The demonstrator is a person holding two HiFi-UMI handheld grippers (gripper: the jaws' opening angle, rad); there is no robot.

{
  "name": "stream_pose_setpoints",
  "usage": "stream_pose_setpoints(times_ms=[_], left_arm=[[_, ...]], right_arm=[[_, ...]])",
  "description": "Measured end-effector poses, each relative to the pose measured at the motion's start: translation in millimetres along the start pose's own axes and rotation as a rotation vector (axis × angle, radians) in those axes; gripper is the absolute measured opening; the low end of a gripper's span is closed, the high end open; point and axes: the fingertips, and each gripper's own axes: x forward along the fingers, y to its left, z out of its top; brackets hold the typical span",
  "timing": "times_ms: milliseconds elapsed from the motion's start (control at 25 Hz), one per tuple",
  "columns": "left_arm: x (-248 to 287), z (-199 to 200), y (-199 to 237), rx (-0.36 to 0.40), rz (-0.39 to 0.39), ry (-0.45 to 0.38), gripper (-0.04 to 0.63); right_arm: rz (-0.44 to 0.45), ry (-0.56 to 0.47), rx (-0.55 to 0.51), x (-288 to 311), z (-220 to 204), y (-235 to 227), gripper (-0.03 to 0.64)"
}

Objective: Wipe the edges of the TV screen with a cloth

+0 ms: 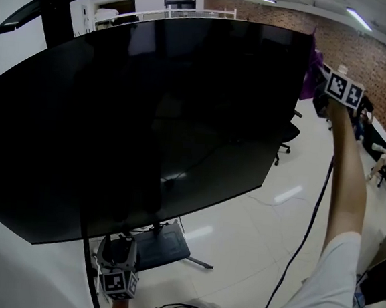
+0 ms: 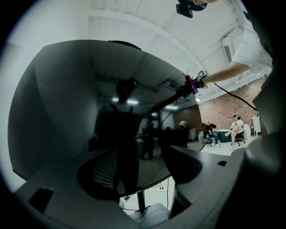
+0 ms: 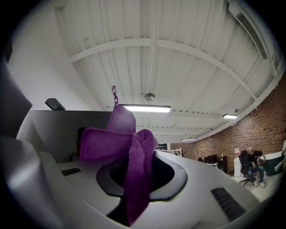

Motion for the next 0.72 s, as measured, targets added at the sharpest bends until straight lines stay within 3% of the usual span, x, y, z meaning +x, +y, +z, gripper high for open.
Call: stream_pose_setpoints(times_ms=[480, 720], left_arm=[[0.4, -5.9, -8.1, 0.013, -0.037, 0.020, 0.322], [2.4, -13.1, -23.9, 0.016, -0.065, 0.045, 0.322]], right_arm=[[0.006, 0.178, -0.212, -20.3, -108.8, 0.1, 0.081], [0.019, 0.244, -0.212, -37.8, -174.8, 0.1, 0.081]])
